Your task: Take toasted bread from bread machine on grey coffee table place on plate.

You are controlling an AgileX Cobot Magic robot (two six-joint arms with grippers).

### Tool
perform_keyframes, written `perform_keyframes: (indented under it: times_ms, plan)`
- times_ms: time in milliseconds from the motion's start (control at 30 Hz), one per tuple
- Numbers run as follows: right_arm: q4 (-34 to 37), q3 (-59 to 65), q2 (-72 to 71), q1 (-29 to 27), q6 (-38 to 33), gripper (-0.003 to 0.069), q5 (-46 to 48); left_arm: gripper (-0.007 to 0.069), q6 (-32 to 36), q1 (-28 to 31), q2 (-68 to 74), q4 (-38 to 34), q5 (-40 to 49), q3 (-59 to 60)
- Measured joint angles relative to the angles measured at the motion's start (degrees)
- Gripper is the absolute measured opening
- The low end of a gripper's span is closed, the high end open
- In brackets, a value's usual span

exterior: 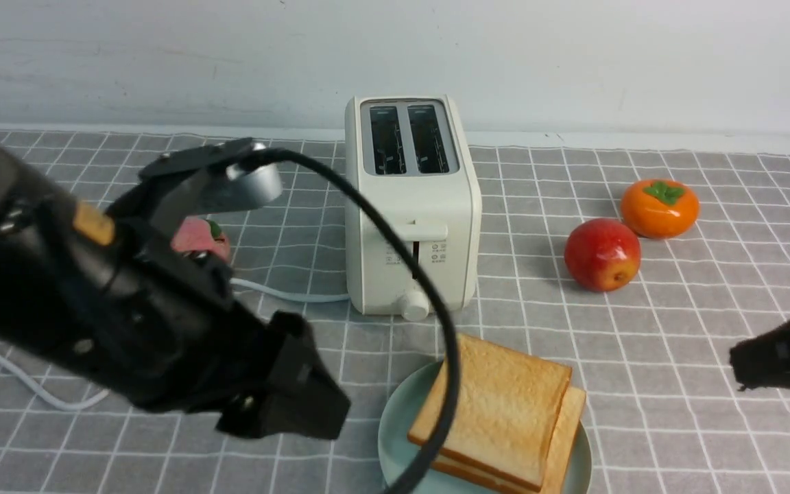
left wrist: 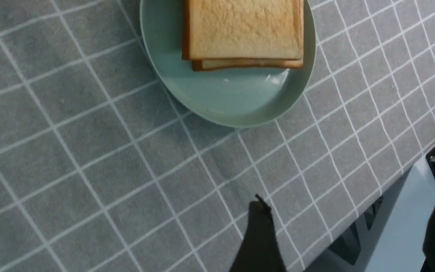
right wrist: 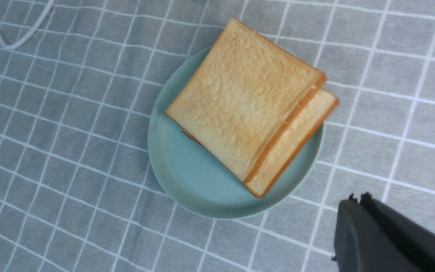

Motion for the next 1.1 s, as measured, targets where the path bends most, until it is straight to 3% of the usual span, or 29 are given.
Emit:
perform_keyframes:
  times_ms: [133, 333, 400, 600, 833, 900, 1100]
  plan:
    - [-5.0, 1.2, -9.7, 0.0, 1.7, -0.0019, -3.7, 0.0327, -2.4, 0.0, -12.8, 0.2, 0.3, 8.0]
    - [-8.5, 12.9, -26.9, 0.0, 1.9, -0.0018, -22.2, 0.0036, -13.7, 0.0, -31.5, 0.2, -1.6, 20.6]
    - [-8.5, 18.3, -32.0, 0.0, 2.1, -0.0017, -27.0, -0.0014, -16.3, 0.0, -37.4, 0.3, -1.7, 23.9]
    - [-8.1, 31.2, -40.7, 0.0, 2.3, -0.0016, -31.0, -0.0014, -22.6, 0.0, -50.9, 0.3, -4.1, 29.6]
    - [-8.1, 40.7, -41.7, 0.0, 2.3, -0.0012, -31.3, -0.0014, -23.9, 0.0, -56.2, 3.1, -4.9, 29.9]
    - [-8.2, 41.8, -41.7, 0.0, 2.3, -0.001, -31.3, -0.0014, -23.9, 0.0, -56.1, 5.5, -6.4, 29.9]
    - [-6.7, 42.3, -41.7, 0.0, 2.3, -0.0008, -32.9, -0.0014, -23.9, 0.0, -54.7, 21.4, -12.1, 30.5]
